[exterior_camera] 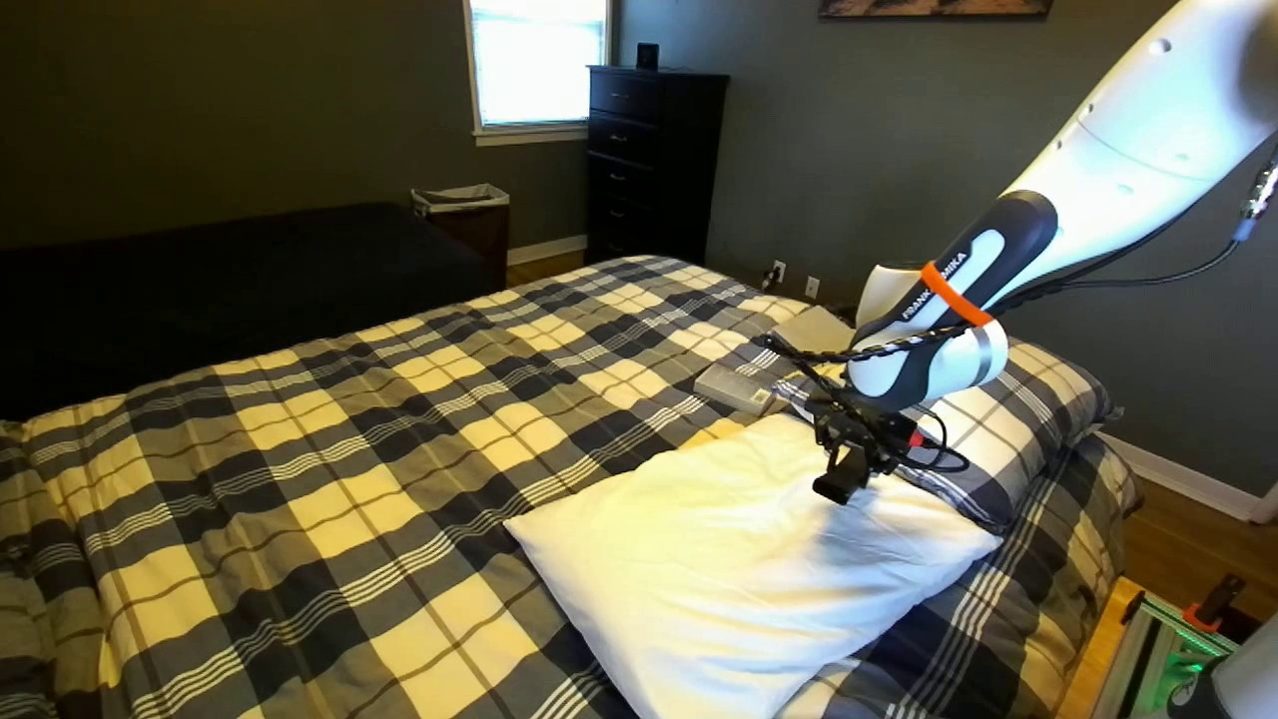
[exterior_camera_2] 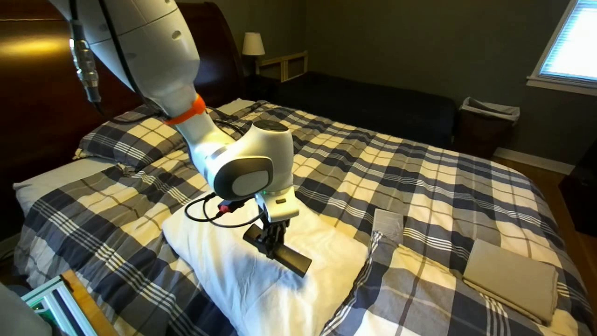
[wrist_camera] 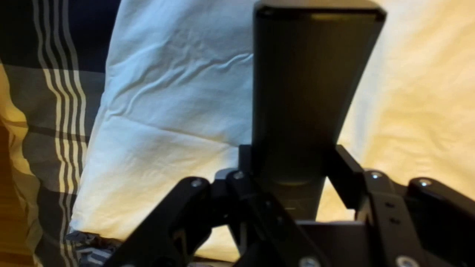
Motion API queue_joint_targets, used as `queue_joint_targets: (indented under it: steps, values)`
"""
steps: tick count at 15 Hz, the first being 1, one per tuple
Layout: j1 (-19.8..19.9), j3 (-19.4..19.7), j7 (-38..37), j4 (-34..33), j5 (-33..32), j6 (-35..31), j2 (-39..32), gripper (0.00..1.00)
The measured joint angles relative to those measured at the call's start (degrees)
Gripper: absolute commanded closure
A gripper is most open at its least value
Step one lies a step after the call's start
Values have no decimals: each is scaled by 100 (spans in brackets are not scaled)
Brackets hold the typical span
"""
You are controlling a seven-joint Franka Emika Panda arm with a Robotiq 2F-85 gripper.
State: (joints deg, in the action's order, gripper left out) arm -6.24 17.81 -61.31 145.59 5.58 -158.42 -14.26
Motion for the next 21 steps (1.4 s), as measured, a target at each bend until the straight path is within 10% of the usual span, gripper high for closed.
queue_joint_targets:
  steps: [21]
  values:
    - [695,-265,-135,43,-859,376,717,71]
